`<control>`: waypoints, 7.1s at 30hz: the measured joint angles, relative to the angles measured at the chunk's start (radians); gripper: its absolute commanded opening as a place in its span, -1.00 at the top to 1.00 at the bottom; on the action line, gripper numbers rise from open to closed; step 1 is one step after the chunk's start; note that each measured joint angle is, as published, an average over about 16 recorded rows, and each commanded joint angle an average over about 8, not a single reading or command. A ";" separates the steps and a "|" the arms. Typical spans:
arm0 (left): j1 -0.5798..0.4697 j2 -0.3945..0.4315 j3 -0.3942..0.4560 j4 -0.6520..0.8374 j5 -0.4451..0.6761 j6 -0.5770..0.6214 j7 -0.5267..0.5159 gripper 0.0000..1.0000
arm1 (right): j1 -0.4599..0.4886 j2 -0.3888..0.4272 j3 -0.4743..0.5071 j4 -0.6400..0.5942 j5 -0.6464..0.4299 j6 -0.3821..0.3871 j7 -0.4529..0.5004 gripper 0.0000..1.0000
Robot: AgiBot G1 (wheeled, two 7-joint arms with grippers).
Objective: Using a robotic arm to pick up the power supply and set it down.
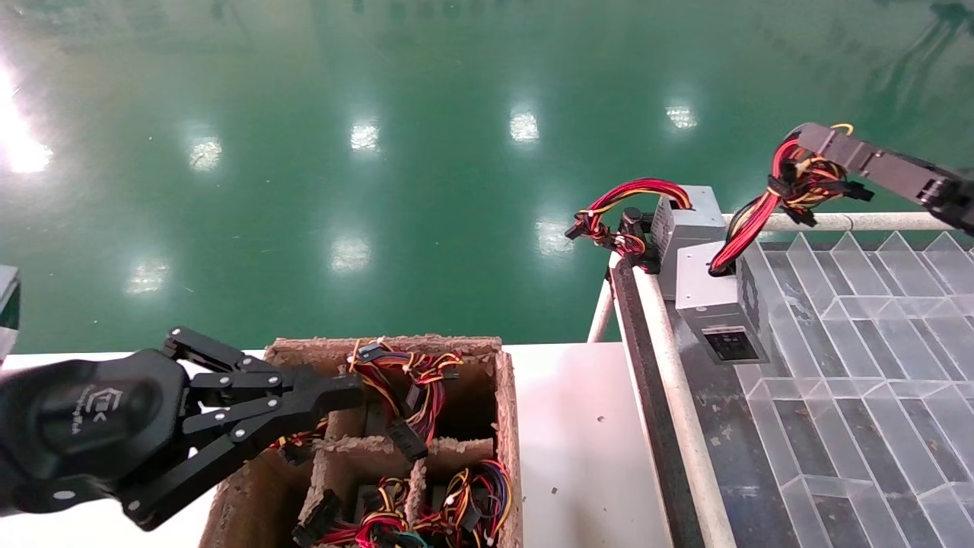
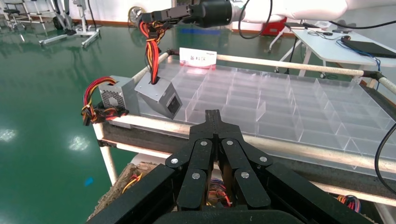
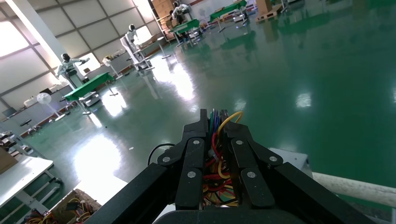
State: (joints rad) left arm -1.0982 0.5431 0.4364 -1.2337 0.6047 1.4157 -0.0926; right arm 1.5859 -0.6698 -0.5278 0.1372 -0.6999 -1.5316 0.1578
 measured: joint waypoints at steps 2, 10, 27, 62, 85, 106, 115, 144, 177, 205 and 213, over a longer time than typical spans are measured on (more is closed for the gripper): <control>0.000 0.000 0.000 0.000 0.000 0.000 0.000 1.00 | 0.008 -0.010 -0.006 -0.009 -0.008 -0.005 -0.004 1.00; 0.000 0.000 0.000 0.000 0.000 0.000 0.000 1.00 | 0.028 -0.052 -0.024 -0.023 -0.030 -0.031 -0.005 1.00; 0.000 0.000 0.000 0.000 0.000 0.000 0.000 1.00 | 0.041 -0.083 -0.046 0.015 -0.032 -0.043 0.016 1.00; 0.000 0.000 0.000 0.000 0.000 0.000 0.000 1.00 | 0.034 -0.021 -0.043 -0.105 -0.017 -0.026 -0.049 0.37; 0.000 0.000 0.000 0.000 0.000 0.000 0.000 1.00 | 0.049 0.012 -0.068 0.021 -0.032 -0.049 -0.018 -1.00; 0.000 0.000 0.000 0.000 0.000 0.000 0.000 1.00 | 0.061 0.037 -0.124 0.226 0.004 -0.055 0.041 -1.00; 0.000 0.000 0.000 0.000 0.000 0.000 0.000 1.00 | 0.091 0.075 -0.195 0.263 -0.051 -0.056 0.055 -1.00; 0.000 0.000 0.000 0.000 0.000 0.000 0.000 1.00 | 0.316 0.240 -0.470 0.367 -0.245 -0.061 0.062 -1.00; 0.000 0.000 0.000 0.000 0.000 0.000 0.000 1.00 | 0.571 0.239 -0.672 0.446 -0.246 -0.041 -0.060 -1.00; 0.000 0.000 0.000 0.000 0.000 0.000 0.000 -1.00 | 0.120 0.162 -0.288 0.714 -0.105 -0.007 -0.055 -1.00; 0.000 0.000 0.000 0.000 0.000 0.000 0.000 -1.00 | -0.021 0.139 -0.168 0.811 -0.088 0.003 -0.036 -1.00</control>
State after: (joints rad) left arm -1.0982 0.5431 0.4365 -1.2337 0.6047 1.4156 -0.0925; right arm 1.5651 -0.5308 -0.6958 0.9483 -0.7882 -1.5291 0.1216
